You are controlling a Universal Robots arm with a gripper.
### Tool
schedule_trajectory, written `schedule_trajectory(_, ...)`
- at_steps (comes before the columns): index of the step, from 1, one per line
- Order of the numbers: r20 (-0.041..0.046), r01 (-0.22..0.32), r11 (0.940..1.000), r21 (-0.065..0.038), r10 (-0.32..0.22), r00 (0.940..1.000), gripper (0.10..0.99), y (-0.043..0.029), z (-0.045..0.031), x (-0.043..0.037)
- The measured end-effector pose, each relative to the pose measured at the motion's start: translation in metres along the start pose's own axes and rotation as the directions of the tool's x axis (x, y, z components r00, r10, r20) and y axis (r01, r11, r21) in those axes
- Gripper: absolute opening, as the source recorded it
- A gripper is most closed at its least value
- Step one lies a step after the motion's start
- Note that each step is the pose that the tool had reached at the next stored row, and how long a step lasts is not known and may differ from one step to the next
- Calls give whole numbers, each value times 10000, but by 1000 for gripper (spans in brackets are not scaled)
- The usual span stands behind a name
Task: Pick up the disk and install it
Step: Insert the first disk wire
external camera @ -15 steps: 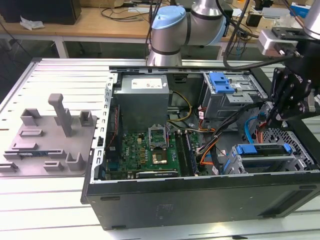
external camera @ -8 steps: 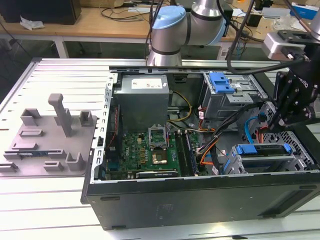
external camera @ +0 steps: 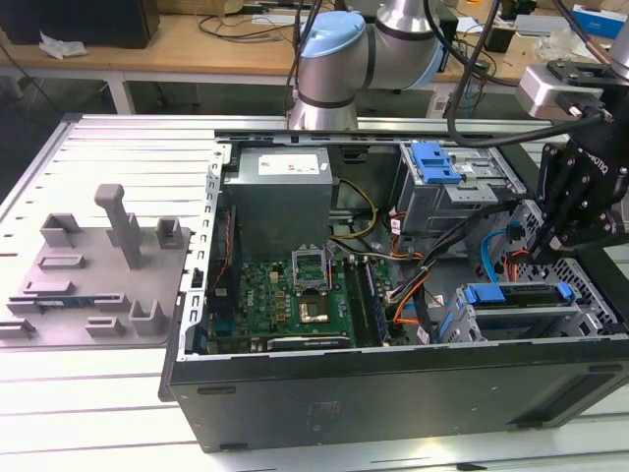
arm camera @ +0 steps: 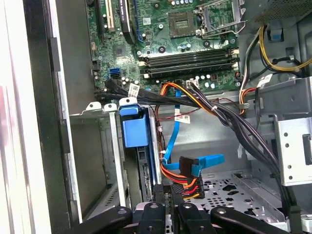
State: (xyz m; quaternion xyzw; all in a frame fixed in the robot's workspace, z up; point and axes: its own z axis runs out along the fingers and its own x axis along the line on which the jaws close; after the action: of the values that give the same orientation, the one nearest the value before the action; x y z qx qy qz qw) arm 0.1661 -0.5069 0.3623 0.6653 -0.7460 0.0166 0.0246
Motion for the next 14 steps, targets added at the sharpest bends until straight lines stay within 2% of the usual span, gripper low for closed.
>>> schedule_trajectory(2, -5, 52, 10000, 5, -52, 10000, 169, 0, 1, 0)
schedule_trajectory(6, -9, 591, 9982, 38, -591, 9983, 169, 0, 8, 2)
schedule_trajectory(11, -8, 627, 9980, 39, -627, 9980, 169, -1, 10, 7)
schedule_trajectory(14, 61, 627, 9980, 35, -627, 9980, 169, -4, 13, 17)
